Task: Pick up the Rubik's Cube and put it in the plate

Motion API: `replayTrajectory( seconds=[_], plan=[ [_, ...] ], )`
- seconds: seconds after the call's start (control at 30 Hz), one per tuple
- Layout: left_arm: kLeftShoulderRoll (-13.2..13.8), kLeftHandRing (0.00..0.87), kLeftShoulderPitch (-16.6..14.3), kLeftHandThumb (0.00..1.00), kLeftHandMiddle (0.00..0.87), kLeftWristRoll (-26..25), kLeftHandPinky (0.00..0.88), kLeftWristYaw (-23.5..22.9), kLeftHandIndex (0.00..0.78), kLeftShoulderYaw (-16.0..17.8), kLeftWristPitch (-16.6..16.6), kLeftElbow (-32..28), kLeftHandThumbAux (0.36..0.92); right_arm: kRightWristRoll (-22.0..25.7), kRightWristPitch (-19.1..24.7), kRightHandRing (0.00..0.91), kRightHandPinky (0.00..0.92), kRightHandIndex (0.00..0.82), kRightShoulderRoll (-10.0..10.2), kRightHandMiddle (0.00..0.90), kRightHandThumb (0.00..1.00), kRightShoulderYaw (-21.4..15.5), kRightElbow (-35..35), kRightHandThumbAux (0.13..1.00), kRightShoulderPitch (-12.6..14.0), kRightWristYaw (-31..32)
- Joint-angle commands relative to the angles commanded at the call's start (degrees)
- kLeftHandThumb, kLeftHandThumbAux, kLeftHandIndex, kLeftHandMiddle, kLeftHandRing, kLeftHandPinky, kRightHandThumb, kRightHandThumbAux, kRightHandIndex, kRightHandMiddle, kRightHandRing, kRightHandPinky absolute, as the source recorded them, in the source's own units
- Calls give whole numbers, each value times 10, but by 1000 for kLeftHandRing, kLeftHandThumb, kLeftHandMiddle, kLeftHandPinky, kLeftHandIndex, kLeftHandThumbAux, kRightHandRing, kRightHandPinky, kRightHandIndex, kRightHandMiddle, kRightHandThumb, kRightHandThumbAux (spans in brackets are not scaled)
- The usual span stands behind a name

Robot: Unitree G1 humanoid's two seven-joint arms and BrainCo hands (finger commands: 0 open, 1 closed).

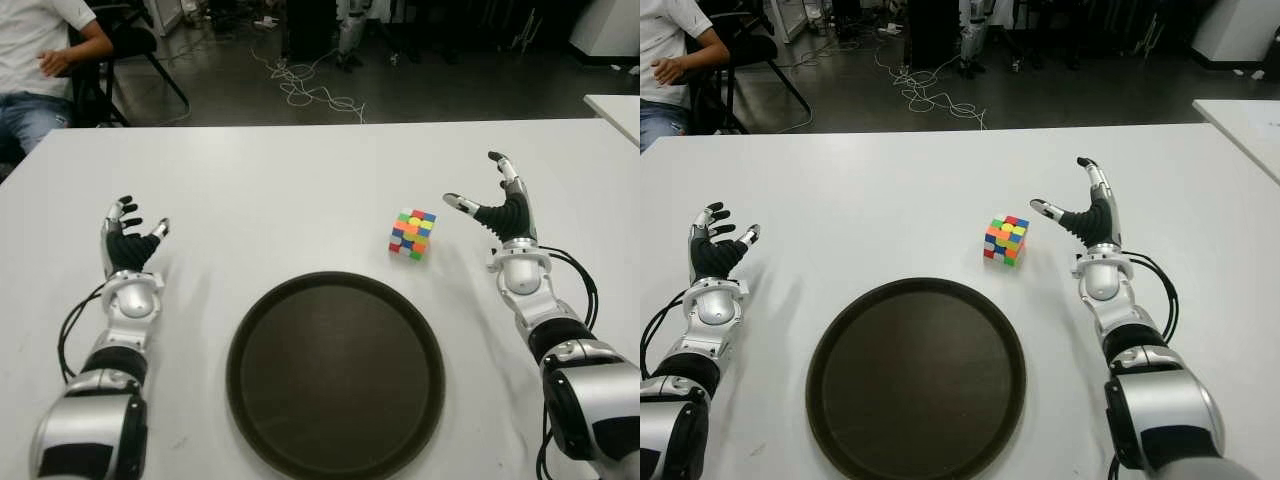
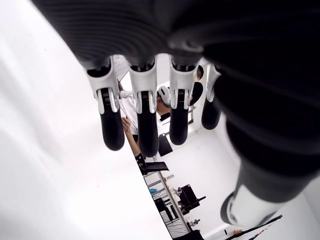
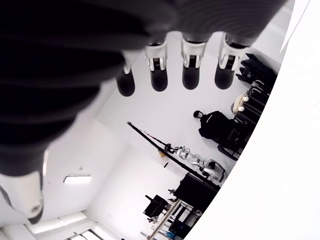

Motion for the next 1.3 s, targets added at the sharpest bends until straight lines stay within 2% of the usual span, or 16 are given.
replayTrajectory(
  seconds=[0.33,0.83,1.07,1.3],
  plan=[
    [0,262,0,142,231,1,316,0,192,-1,-1,0,779,-2,-2,19,42,76,-4,19,0,4,0,572,-1,14],
    [1,251,-1,113,227,2,289,0,193,-2,2,0,762,-1,-2,0,1,82,-2,5,0,2,0,571,0,6],
    [0,247,-2,132,223,0,295,-4,192,0,3,2,753,0,-1,0,11,81,-1,11,0,0,0,566,1,3],
    [0,257,-1,107,228,3,307,-1,178,-3,3,1,759,3,3,2,19,73,-3,15,0,-1,1,589,-1,11]
  ],
)
